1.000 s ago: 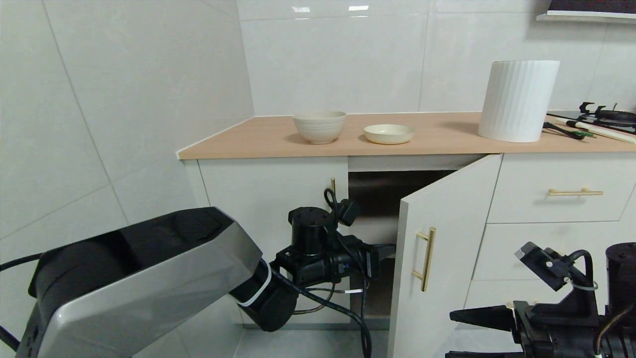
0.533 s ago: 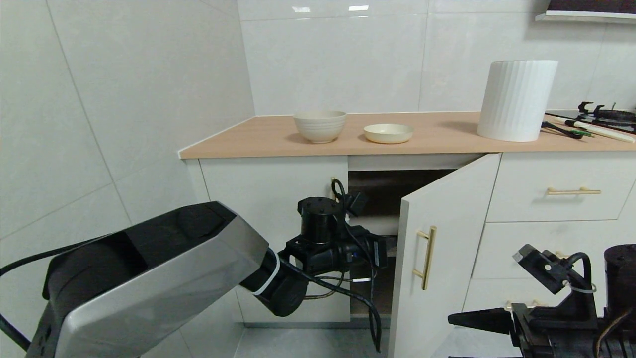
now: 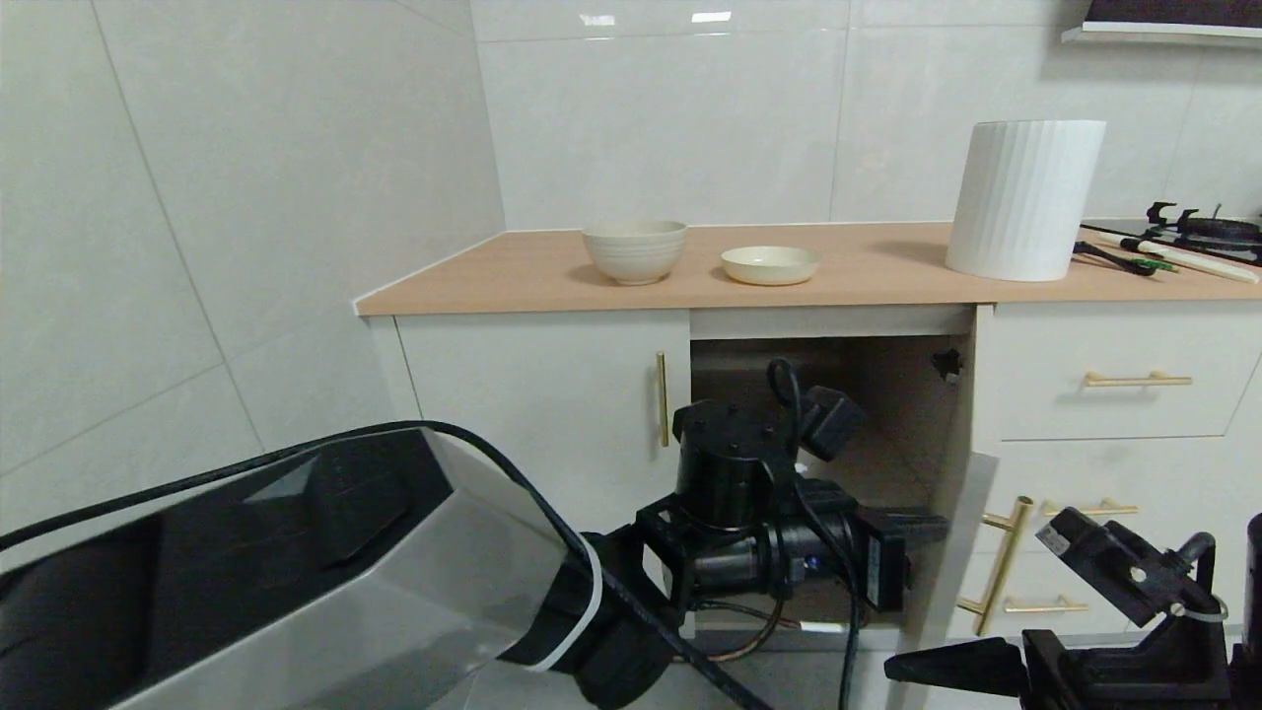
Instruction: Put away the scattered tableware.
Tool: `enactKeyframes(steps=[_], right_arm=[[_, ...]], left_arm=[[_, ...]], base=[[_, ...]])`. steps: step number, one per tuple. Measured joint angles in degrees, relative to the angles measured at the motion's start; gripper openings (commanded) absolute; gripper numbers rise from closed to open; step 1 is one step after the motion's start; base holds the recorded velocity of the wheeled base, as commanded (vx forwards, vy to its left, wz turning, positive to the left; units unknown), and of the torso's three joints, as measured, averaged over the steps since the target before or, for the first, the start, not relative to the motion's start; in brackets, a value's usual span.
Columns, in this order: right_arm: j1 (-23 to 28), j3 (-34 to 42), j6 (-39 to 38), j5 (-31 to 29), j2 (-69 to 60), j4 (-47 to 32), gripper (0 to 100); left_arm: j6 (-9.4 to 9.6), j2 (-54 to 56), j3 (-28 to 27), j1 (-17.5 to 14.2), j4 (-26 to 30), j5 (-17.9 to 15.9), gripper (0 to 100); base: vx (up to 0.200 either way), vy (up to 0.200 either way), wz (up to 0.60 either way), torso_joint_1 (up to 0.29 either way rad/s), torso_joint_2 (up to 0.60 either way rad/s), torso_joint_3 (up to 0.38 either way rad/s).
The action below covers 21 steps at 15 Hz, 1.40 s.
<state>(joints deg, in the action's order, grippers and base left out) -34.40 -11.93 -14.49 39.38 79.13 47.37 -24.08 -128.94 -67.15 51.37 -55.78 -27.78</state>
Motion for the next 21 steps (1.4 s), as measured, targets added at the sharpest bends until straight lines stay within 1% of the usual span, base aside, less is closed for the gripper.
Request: enactKeyframes(steps=[1,2,3,4,5,6,7,8,9,10,12,13,15,18,19,20,21], right_arm=[[-0.5,0.1,0.0,0.0,-0.5,0.0,100],[-0.8,0.1,0.0,-0.3,-0.6,0.0,100],[-0.9,-0.1,0.0,-0.8,-0.5,0.0,100],[-1.0,-0.8,0.1,-2.2,0.0,0.0,100],[-1.1,-1.8,0.3,-5.7,0.9,0.1,100],[-1.3,-3.0,0.4,-9.1,2.1,0.1,100],[-1.8,-4.8,0.6,-14.0,3.8,0.3,100],[-2.8,-7.0,0.8,-21.2,5.5,0.3,100],[-4.4,-9.7,1.0,-27.2,7.4,0.3,100],[-6.2,-12.9,1.2,-30.6,9.2,0.1,100],[-7.1,-19.0,1.3,-32.7,11.9,-2.9,100],[-6.1,-21.9,1.3,-33.1,13.0,-7.4,100],[-3.1,-27.2,1.3,-33.1,14.6,-15.5,100],[1.1,-38.4,1.1,-33.3,17.3,-22.4,100],[2.1,-42.8,1.0,-33.6,18.2,-26.9,100],[2.8,-46.4,0.9,-33.9,18.6,-32.5,100],[3.5,-49.0,0.5,-34.0,18.4,-35.5,100]], left_arm=[[0.00,1.8,1.7,0.4,-0.1,0.1,0],[-0.01,3.3,3.2,-0.1,-0.2,0.5,0],[-0.01,4.7,5.7,-1.3,-0.6,0.7,0],[0.02,6.4,9.5,-3.4,-1.4,0.9,0],[0.44,8.3,13.5,-6.0,-2.4,1.0,0],[1.41,10.5,17.1,-9.1,-3.4,1.2,0],[2.78,13.0,20.4,-12.3,-3.6,1.2,0],[3.67,15.8,22.7,-15.3,-3.2,1.2,0],[4.21,18.8,24.4,-17.9,-2.2,1.2,0],[4.53,22.2,25.9,-20.3,0.9,1.2,0],[4.95,29.0,27.5,-23.7,10.0,1.6,0],[5.08,32.4,28.0,-25.2,15.1,2.0,0],[5.23,38.3,28.3,-28.1,23.3,2.7,0],[5.30,46.6,27.9,-35.6,32.0,3.1,0],[5.30,48.8,27.8,-37.7,33.7,3.1,0],[5.23,50.3,27.8,-39.1,34.2,3.1,0],[5.22,51.4,27.8,-39.9,34.4,3.1,100]], base=[[0.000,0.000,0.00,0.000,0.00,0.000],[0.000,0.000,0.00,0.000,0.00,0.000],[0.000,0.000,0.00,0.000,0.00,0.000],[0.000,0.000,0.00,0.000,0.00,0.000],[0.000,0.000,0.00,0.000,0.00,0.000],[0.000,0.000,0.00,0.000,0.00,0.000],[0.000,0.000,0.00,0.000,0.00,0.000],[0.000,0.000,0.00,0.000,0.00,0.000],[0.000,0.000,0.00,0.000,0.00,0.000],[0.000,0.000,0.00,0.000,0.00,0.000],[0.000,0.000,0.00,0.000,0.00,0.000],[0.000,0.000,0.00,0.000,0.00,0.000],[0.000,0.000,0.00,0.000,0.00,0.000],[0.000,0.000,0.00,0.000,0.00,0.000],[0.000,0.000,0.00,0.000,0.00,0.000],[0.000,0.000,0.00,0.000,0.00,0.000],[0.000,0.000,0.00,0.000,0.00,0.000]])
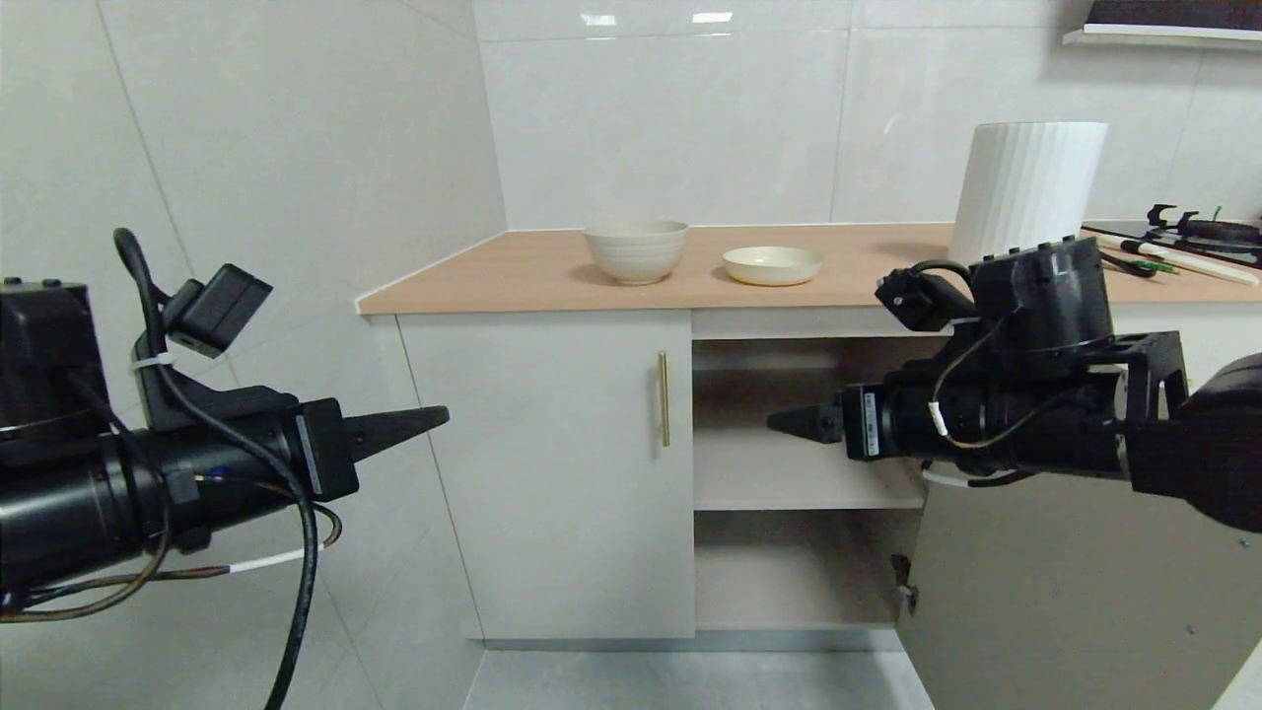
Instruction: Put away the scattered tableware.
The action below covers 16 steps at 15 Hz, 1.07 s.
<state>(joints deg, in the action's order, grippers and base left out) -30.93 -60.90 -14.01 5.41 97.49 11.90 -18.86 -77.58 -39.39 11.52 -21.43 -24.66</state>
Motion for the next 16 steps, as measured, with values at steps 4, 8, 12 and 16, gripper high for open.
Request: enactKeyframes(steps=[4,8,12,16], right_arm=[[0.7,-1.8,-7.1,-0.9,-2.3,-1.3,100],[0.7,-2.4,-10.6,-0.5,-5.5,-2.7,100],[0.7,-2.4,-10.5,-1.1,-6.6,-3.3,100],[0.6,-2.5,-7.8,-1.8,-7.7,-6.0,100]], left_arm=[[-0.65,0.9,0.0,-0.7,-0.2,-0.5,100],[-1.33,1.0,-0.2,-1.4,-1.6,-0.2,100],[-1.34,1.2,-0.1,-1.7,-1.5,-0.6,100],[-1.23,1.5,-0.4,-1.7,-1.1,-0.7,100]], base=[[0.000,0.000,0.00,0.000,0.00,0.000],[0.000,0.000,0.00,0.000,0.00,0.000],[0.000,0.000,0.00,0.000,0.00,0.000],[0.100,0.000,0.00,0.000,0.00,0.000]])
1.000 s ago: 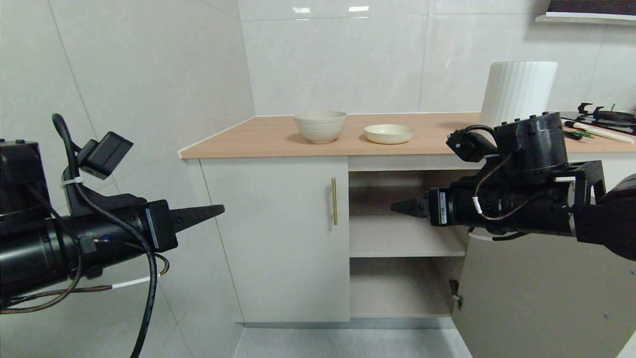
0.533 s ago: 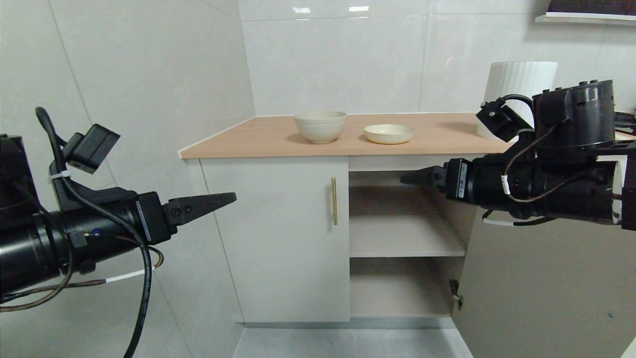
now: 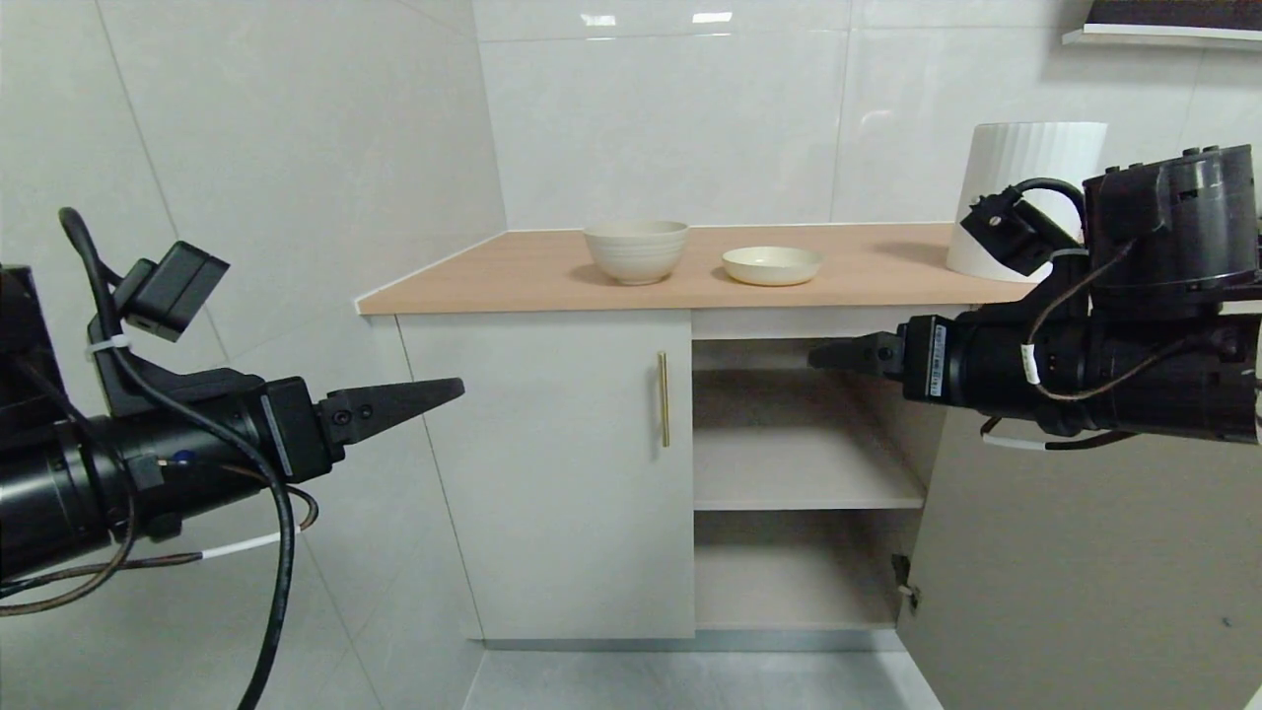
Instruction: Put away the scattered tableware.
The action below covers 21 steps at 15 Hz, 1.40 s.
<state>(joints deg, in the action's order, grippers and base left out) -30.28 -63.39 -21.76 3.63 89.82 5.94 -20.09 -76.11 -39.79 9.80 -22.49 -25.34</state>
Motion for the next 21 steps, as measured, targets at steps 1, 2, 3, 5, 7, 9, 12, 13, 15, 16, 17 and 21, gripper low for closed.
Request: enactKeyframes(steps=[1,2,3,5,7,9,12,13,15,16,17,21], right_arm=[[-0.2,0.1,0.2,-0.1,-0.4,-0.1,100],[-0.3,0.2,0.4,-0.1,-0.7,-0.2,100],[-0.2,0.2,0.5,-0.2,-0.8,-0.2,100],[-0.2,0.2,0.5,-0.2,-0.9,-0.3,100],[-0.3,0.2,0.6,-0.1,-0.9,-1.1,100],[-0.3,0.2,1.0,-0.1,-0.8,-1.1,100],[-0.3,0.7,0.8,0.5,-1.0,-0.6,100],[-0.2,1.4,0.9,1.2,-1.2,-0.4,100],[-0.2,2.3,1.5,2.0,-1.8,0.0,100],[-0.3,2.6,2.4,2.2,-2.0,0.0,100],[-0.2,2.8,2.7,2.1,-2.1,0.0,100],[-0.2,3.2,4.9,2.1,-2.1,-0.1,100]], left_arm=[[0.06,0.1,-0.1,0.0,0.0,-0.1,100],[0.06,0.2,-0.1,0.0,0.1,-0.2,100],[0.09,0.2,-0.2,0.0,0.2,-0.1,100],[0.06,0.2,-0.5,0.1,0.2,-0.2,100],[0.06,0.1,-0.7,0.0,0.3,-0.2,100],[0.06,0.1,-0.9,-0.1,0.3,-0.1,100],[-0.16,0.1,-0.9,-0.2,-0.1,-0.1,100],[-0.21,0.1,-0.9,-0.3,-0.1,0.0,100],[-0.27,0.4,-1.0,-0.7,-0.2,-0.2,100],[-0.27,0.5,-1.0,-0.7,-0.1,-0.2,100],[-0.27,0.6,-1.0,-0.8,-0.1,-0.1,100],[-0.29,0.6,-1.0,-0.9,-0.2,-0.1,100]], base=[[0.200,0.000,0.00,0.007,-0.01,0.007],[0.200,0.000,0.00,0.007,0.01,-0.002],[0.200,0.000,0.00,0.012,0.00,0.002],[0.200,0.000,0.00,0.002,0.00,0.002],[0.200,0.000,0.00,0.000,0.00,0.007],[0.200,0.000,0.00,0.002,0.00,0.009],[0.067,0.000,0.00,-0.001,0.00,-0.001],[0.000,0.000,0.00,0.000,0.00,0.000],[0.000,0.000,0.00,0.000,0.00,0.000],[0.000,0.000,0.00,0.000,0.00,0.000],[0.000,0.000,0.00,0.000,0.00,0.000],[0.000,0.000,0.00,0.000,0.00,0.000]])
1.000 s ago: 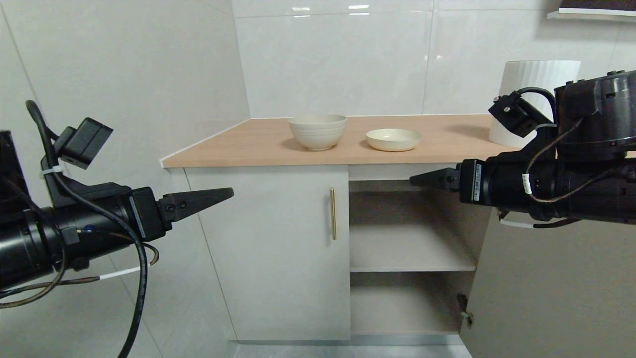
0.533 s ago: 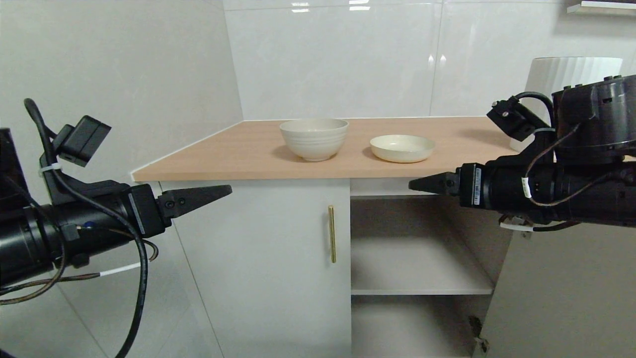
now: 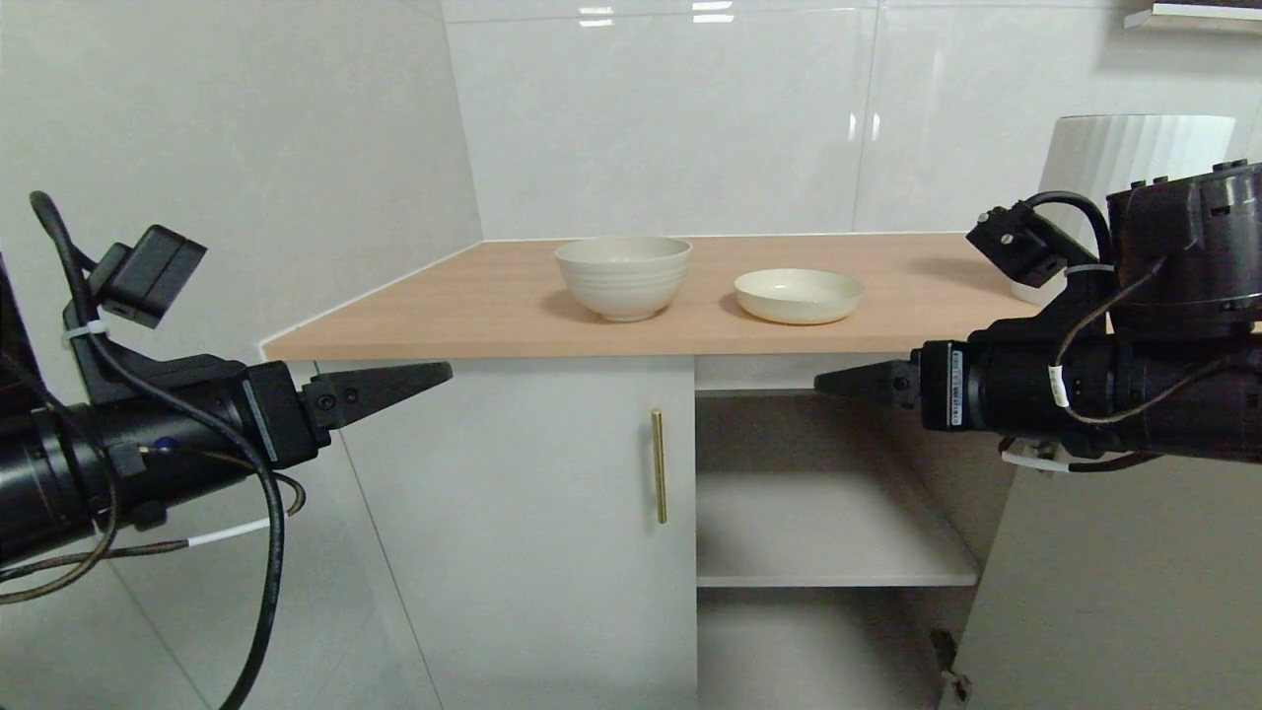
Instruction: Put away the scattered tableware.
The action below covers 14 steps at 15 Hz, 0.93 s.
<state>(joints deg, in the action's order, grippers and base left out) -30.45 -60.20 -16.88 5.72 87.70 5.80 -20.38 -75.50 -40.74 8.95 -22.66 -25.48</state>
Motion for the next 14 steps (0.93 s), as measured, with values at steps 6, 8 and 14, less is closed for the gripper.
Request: enactKeyframes(steps=[6,8,14], right_arm=[[0.3,1.0,1.6,0.0,0.3,-0.1,100],[0.3,1.0,1.6,0.0,0.4,0.2,100],[0.6,1.0,1.7,0.0,1.0,0.0,100]], left_arm=[[0.02,-0.4,0.1,0.0,0.1,-0.1,100],[0.00,-0.6,0.1,0.0,0.0,-0.2,100],[0.00,-1.2,-0.3,0.0,0.2,-0.3,100]], base=[[0.000,0.000,0.00,0.079,-0.27,-0.217],[0.000,0.000,0.00,0.164,-0.54,-0.298],[0.000,0.000,0.00,0.180,-0.47,-0.286]])
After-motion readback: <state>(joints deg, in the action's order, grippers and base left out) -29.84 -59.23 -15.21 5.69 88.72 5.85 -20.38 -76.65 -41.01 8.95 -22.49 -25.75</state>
